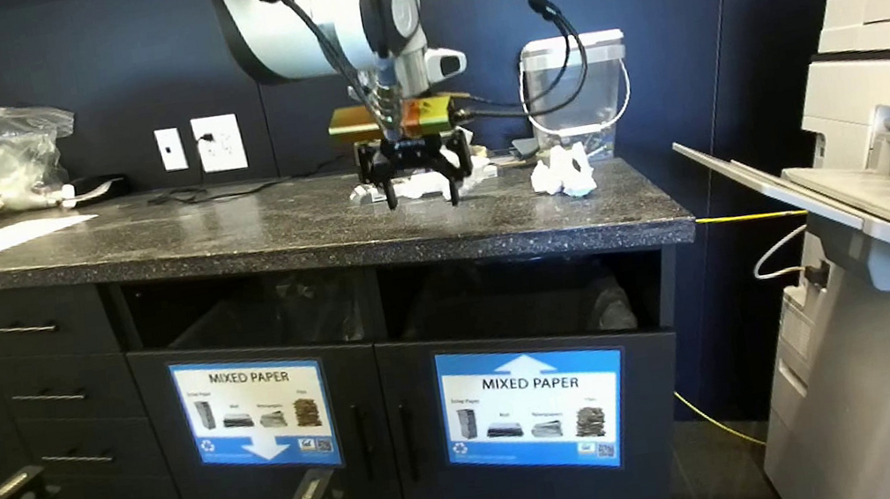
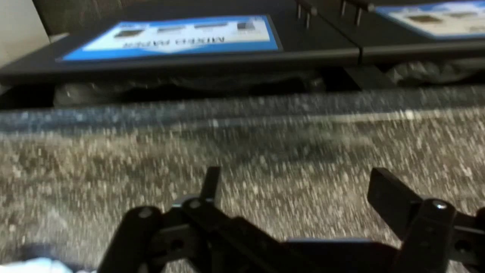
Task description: Put the papers in the bin to the right
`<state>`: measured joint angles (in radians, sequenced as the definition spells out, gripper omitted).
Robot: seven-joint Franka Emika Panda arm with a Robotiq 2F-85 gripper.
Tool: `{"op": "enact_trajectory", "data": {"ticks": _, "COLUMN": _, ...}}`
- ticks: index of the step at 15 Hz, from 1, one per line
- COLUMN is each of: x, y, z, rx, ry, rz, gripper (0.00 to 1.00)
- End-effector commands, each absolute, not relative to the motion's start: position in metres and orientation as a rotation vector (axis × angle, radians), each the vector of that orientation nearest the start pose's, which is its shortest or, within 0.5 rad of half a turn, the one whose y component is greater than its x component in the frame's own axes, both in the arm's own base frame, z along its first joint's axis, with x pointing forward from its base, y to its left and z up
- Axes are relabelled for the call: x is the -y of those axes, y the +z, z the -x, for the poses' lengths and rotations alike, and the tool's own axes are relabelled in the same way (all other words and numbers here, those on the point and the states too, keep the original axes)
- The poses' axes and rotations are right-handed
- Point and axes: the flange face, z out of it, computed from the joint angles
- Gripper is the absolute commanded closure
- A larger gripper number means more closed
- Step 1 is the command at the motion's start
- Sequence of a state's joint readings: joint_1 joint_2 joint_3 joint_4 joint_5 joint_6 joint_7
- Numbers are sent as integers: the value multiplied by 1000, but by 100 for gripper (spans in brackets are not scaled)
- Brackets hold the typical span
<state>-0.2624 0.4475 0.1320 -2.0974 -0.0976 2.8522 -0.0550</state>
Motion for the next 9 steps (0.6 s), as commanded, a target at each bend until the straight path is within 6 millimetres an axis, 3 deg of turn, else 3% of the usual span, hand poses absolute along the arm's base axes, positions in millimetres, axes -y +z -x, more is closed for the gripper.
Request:
{"op": "enact_trajectory", "data": {"ticks": 1, "x": 57, "y": 317, "z": -655, "rx": -123, "ry": -688, "rz": 3057, "gripper": 0}}
{"op": "enact_trajectory", "data": {"ticks": 3, "x": 53, "y": 343, "z": -681, "rx": -230, "ry": -779, "rz": 3014, "gripper": 0}}
{"op": "enact_trajectory", "data": {"ticks": 5, "x": 51, "y": 354, "z": -702, "rx": -310, "ry": -845, "rz": 2999, "gripper": 0}}
{"op": "enact_trajectory", "data": {"ticks": 9, "x": 48, "y": 342, "z": -735, "rx": -406, "ry": -869, "rz": 3004, "gripper": 0}}
